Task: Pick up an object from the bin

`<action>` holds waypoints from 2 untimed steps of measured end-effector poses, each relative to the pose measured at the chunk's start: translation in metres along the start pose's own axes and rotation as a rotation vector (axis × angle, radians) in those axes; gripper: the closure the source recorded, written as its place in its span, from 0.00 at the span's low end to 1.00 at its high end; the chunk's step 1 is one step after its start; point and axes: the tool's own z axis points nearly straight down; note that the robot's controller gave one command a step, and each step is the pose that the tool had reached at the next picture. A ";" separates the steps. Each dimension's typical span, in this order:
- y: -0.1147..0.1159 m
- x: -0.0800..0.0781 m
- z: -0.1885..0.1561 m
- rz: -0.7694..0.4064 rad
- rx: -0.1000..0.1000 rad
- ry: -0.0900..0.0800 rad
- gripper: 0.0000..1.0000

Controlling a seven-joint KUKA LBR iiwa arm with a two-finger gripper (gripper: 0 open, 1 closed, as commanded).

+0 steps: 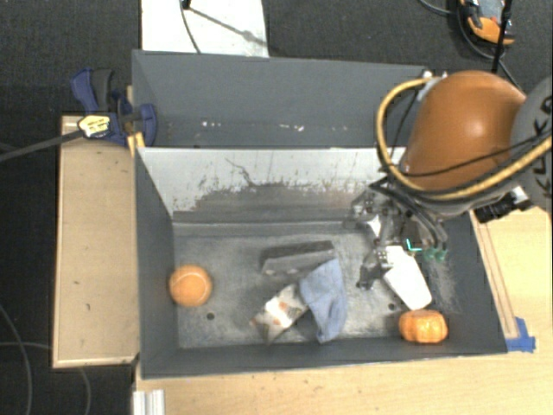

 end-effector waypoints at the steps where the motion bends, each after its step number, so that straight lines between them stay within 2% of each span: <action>1: 0.000 -0.001 -0.004 0.000 0.000 -0.009 0.00; 2: 0.003 -0.005 0.029 -0.090 0.001 -0.013 0.00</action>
Offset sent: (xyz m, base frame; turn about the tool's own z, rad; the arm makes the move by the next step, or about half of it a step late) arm 0.0083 0.0104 -0.1029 -0.2971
